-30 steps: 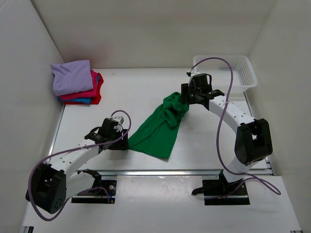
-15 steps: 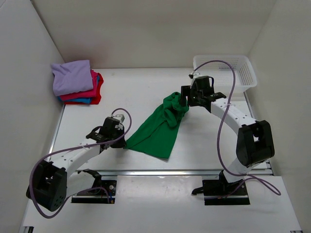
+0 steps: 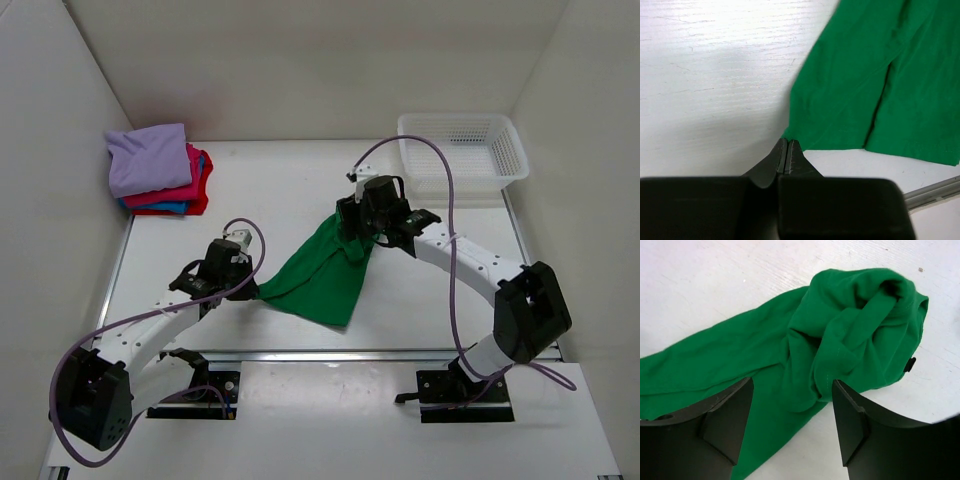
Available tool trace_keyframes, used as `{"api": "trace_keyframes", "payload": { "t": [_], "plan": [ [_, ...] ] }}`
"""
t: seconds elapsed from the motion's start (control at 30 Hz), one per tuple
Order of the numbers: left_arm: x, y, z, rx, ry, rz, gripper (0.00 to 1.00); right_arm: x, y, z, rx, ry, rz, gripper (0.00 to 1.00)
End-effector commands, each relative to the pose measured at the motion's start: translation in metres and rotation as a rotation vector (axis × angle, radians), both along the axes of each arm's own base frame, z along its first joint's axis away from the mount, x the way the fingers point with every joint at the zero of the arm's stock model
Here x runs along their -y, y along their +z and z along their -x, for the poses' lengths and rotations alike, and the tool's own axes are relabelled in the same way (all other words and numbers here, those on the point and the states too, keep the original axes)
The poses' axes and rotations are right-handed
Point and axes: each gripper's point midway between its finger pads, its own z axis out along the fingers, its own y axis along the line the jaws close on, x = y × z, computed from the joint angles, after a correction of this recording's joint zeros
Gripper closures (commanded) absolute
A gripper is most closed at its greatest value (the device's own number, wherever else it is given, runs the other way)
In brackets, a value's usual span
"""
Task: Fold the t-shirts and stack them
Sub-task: Flatten out the tshirt
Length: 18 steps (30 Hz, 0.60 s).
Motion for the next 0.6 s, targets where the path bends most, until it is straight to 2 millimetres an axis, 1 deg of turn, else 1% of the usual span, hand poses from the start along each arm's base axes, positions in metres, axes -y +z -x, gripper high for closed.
{"api": "trace_keyframes", "payload": {
  "t": [0.0,0.03,0.07,0.1,0.17,0.23,0.27,0.3,0.33,0.37,0.4,0.43,0.47,0.5,0.53,0.57],
  "plan": [
    [0.005,0.01,-0.004,0.022,-0.004,0.022,1.0,0.013,0.003,-0.014,0.085,-0.059,0.067,0.38],
    [0.004,0.01,-0.006,0.03,-0.004,0.02,1.0,0.012,0.0,-0.014,0.087,-0.059,0.071,0.38],
    [0.006,0.012,-0.005,0.026,-0.01,0.03,1.0,0.016,-0.005,-0.017,0.092,-0.069,0.092,0.38],
    [0.003,0.011,-0.006,0.028,-0.001,0.027,1.0,0.02,-0.011,-0.018,0.086,-0.082,0.11,0.37],
    [0.003,0.012,-0.006,0.034,-0.001,0.026,1.0,0.023,-0.017,-0.022,0.085,-0.096,0.134,0.37],
    [0.004,0.011,-0.005,0.031,-0.006,0.028,1.0,0.023,-0.024,-0.022,0.086,-0.09,0.149,0.38],
    [0.003,0.011,-0.004,0.033,-0.003,0.024,1.0,0.027,-0.022,-0.027,0.088,-0.103,0.144,0.43],
    [0.001,0.01,-0.005,0.03,0.006,0.022,1.0,0.025,-0.024,-0.026,0.09,-0.093,0.149,0.55],
    [0.001,0.01,-0.005,0.034,0.004,0.021,1.0,0.025,-0.021,-0.029,0.093,-0.099,0.139,0.75],
    [0.0,0.012,-0.007,0.042,0.012,0.012,1.0,0.028,-0.023,-0.029,0.084,-0.109,0.152,0.88],
    [-0.005,0.013,-0.009,0.044,0.02,0.0,1.0,0.03,-0.014,-0.033,0.105,-0.129,0.146,1.0],
    [-0.009,0.023,-0.017,0.074,0.042,0.001,1.0,0.032,0.0,-0.033,0.13,-0.138,0.139,1.0],
    [-0.012,0.035,-0.023,0.106,0.039,-0.003,1.0,0.034,0.018,-0.032,0.165,-0.139,0.122,1.0],
    [-0.021,0.061,-0.037,0.169,0.073,0.005,1.0,0.036,0.041,-0.029,0.203,-0.14,0.078,1.0],
    [-0.037,0.069,-0.046,0.182,0.123,0.0,1.0,0.039,0.057,-0.03,0.234,-0.139,0.052,1.0],
    [-0.053,0.1,-0.062,0.254,0.166,0.014,1.0,0.046,0.089,-0.028,0.285,-0.139,-0.004,1.0]
  ]
}}
